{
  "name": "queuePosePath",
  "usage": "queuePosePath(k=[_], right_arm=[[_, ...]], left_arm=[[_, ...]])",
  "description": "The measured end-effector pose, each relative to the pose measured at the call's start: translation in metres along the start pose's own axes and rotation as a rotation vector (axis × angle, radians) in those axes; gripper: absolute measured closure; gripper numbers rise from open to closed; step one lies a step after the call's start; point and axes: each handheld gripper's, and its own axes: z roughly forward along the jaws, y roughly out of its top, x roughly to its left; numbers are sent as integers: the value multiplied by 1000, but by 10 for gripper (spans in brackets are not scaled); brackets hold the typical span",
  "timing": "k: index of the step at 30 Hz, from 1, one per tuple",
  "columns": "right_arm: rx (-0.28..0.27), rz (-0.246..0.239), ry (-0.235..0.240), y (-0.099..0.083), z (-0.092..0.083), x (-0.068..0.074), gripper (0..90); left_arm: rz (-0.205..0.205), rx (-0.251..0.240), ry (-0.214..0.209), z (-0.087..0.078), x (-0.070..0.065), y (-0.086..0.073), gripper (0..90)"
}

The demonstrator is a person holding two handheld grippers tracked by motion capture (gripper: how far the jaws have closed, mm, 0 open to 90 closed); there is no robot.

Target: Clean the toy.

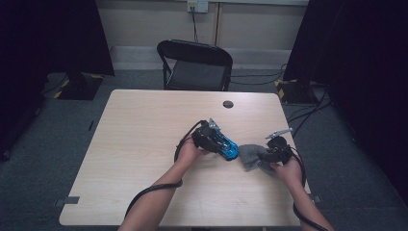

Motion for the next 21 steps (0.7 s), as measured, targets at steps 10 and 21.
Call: queuePosePath(k=[10,21], right_arm=[[-26,63,-14,5,4,-7,667],[-111,123,-7,8,-4,-9,668]], left_arm=[[-3,-3,1,0,0,0,329],[-9,-12,0,0,-1,-1,337]])
